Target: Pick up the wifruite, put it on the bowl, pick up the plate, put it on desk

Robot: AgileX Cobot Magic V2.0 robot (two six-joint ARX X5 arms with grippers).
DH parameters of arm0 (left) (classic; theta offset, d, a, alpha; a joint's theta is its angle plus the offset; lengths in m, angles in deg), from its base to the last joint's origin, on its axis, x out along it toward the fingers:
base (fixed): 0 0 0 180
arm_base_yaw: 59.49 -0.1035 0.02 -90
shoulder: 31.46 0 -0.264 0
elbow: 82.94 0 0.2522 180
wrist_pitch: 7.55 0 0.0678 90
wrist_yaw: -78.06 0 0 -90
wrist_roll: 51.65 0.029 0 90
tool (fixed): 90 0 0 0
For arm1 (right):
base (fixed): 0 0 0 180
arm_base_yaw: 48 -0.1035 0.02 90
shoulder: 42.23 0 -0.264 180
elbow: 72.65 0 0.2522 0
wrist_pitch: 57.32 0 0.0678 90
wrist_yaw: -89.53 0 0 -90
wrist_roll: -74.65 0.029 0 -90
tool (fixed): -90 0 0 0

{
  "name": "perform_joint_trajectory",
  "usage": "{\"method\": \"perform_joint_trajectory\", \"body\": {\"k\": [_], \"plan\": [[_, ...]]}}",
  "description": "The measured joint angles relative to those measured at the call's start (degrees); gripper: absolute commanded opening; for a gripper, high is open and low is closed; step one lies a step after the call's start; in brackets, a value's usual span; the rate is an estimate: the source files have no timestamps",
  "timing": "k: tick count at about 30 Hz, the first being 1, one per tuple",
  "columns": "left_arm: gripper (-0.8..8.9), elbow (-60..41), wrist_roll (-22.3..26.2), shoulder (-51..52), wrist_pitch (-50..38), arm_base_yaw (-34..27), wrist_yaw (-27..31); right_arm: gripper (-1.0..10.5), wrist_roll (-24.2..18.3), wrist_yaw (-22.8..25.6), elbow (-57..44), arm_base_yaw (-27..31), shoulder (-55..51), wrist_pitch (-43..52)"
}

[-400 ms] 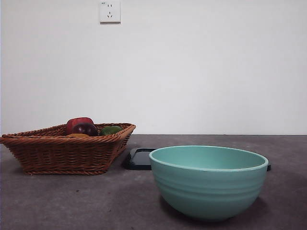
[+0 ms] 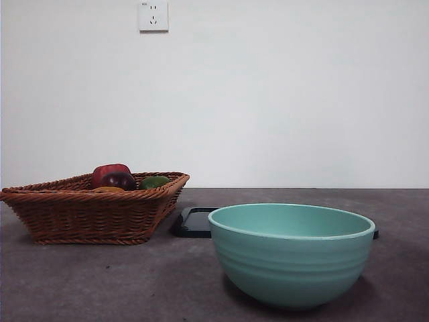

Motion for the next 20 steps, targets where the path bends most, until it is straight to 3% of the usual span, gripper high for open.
{"method": "perform_joint_trajectory", "body": {"k": [10,20], "plan": [[0.16,10.4,-4.2,-1.0,-0.7,2.3,0.0,0.1,11.8,-0.3,10.1,-1.8,1.6,0.2],[0.16,26.8,-7.6,-10.0,6.1,5.4,-0.3,0.1,13.7,-5.4,29.8,-5.9,14.2,-10.8]]}}
